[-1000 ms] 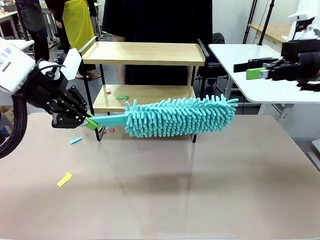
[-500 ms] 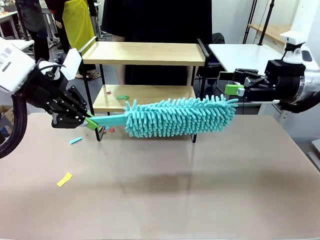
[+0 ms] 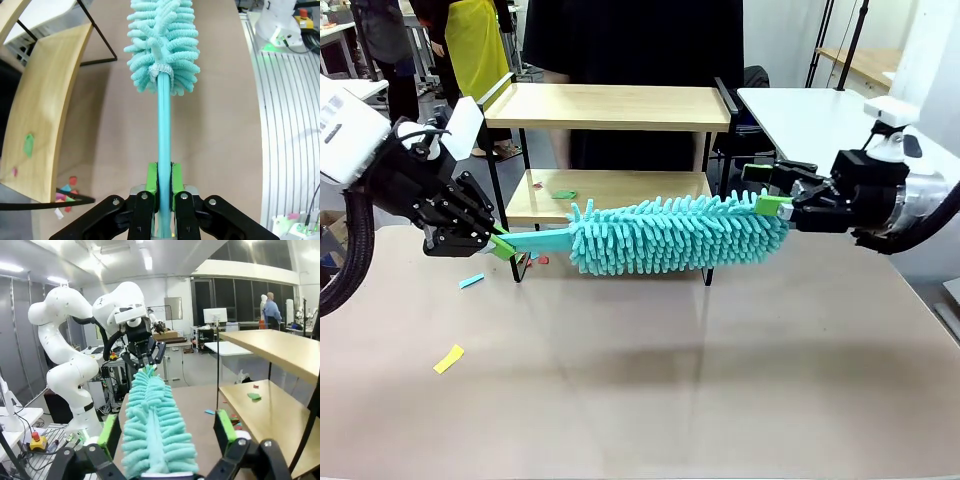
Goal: Clean the shelf.
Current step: Hand the Duster back to the human.
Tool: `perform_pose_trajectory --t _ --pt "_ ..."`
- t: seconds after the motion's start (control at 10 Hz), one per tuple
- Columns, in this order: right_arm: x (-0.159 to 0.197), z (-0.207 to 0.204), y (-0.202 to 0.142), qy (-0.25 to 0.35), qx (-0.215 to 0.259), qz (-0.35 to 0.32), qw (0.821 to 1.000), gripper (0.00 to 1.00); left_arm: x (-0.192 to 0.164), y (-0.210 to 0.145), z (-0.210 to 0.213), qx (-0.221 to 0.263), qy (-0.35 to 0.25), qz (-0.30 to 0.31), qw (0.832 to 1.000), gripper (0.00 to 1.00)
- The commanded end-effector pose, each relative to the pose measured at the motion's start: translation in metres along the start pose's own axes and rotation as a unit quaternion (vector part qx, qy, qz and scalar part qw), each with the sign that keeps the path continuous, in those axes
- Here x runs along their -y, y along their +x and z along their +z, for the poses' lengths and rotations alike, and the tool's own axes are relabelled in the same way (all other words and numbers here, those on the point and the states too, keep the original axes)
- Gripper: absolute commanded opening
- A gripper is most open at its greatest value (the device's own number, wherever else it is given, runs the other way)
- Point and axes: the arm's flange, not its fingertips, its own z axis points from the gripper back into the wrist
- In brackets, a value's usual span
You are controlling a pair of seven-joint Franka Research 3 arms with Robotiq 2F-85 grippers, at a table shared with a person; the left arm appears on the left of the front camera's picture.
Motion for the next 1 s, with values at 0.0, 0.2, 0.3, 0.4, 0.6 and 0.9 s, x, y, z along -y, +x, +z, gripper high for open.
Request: perform_pose_trajectory --t 0.0,0.2,0.3,0.4,0.6,0.9 --pt "-0.005 -0.005 -0.019 0.001 0.005 0.000 1.000 1.00 -0.002 0.000 0.001 0.016 -0.002 -0.005 1.000 0.13" --pt "-0.005 -0.007 -0.024 0.014 -0.007 -0.013 1.000 1.00 -0.002 0.000 0.001 0.016 -0.002 -0.005 1.000 0.13" --pt "-0.005 -0.008 -0.028 0.024 -0.019 -0.025 0.999 1.00 -0.002 0.000 0.001 0.016 -0.002 -0.005 1.000 0.13" --pt "-0.005 -0.009 -0.032 0.027 -0.031 -0.027 0.999 1.00 -0.002 0.000 0.001 0.016 -0.002 -0.005 1.000 0.13" --pt "-0.004 -0.013 -0.039 0.037 -0.045 -0.034 0.998 1.00 -0.002 0.000 0.001 0.016 -0.002 -0.005 1.000 0.13" --pt "-0.003 -0.016 -0.040 0.040 -0.047 -0.037 0.997 1.00 -0.002 0.000 0.001 0.016 -0.002 -0.005 1.000 0.13"
